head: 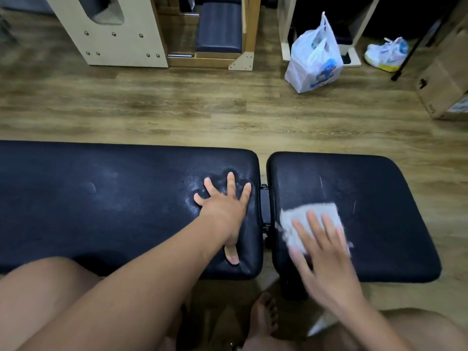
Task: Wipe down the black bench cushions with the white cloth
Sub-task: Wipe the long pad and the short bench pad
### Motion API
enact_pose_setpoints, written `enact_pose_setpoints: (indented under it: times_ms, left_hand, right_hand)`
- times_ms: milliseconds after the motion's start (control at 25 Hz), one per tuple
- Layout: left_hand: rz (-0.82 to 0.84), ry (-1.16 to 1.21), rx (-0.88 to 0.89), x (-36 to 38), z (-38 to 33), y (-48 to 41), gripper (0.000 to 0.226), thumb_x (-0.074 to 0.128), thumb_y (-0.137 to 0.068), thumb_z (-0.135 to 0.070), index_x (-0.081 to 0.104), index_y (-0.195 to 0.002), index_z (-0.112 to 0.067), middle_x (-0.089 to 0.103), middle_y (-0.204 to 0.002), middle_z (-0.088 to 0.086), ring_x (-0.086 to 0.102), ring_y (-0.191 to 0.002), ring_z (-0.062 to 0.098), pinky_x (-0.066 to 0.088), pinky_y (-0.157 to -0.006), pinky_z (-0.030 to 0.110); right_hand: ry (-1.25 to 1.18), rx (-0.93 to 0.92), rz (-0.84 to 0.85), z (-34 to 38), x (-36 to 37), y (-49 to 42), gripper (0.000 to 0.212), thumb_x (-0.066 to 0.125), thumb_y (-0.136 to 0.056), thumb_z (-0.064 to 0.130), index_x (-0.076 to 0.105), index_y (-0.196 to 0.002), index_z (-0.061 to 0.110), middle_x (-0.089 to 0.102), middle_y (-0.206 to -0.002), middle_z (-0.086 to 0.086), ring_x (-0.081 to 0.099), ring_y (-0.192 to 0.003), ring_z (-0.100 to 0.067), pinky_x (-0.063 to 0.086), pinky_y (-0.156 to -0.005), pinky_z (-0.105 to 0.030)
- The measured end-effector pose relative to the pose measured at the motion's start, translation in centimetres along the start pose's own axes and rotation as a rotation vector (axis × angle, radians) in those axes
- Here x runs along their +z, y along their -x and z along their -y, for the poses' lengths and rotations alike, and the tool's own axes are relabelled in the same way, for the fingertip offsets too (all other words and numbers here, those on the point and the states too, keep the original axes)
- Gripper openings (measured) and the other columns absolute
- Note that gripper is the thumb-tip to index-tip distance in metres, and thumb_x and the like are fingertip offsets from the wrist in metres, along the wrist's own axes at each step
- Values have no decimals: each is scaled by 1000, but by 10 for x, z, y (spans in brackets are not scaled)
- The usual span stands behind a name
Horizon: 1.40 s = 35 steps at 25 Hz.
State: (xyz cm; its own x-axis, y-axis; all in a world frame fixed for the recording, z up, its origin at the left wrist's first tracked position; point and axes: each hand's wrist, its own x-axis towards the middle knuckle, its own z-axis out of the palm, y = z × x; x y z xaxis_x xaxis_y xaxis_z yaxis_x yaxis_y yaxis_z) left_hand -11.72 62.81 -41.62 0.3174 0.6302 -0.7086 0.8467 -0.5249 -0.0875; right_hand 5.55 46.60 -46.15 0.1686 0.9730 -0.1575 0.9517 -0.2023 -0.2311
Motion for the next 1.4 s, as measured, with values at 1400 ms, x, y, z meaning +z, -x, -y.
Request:
enact_pose_setpoints:
  times_ms: [1400]
  left_hand:
    - [41, 66, -11, -1, 0, -3, 170, 98, -43, -43, -39, -143, -30, -51, -146, 11, -23, -134, 66, 16, -106, 78]
  right_hand:
    - [70, 294, -62, -50, -27, -167, 54, 18, -100, 43, 15, -153, 30, 8, -162, 0, 5, -149, -26, 5, -118, -50]
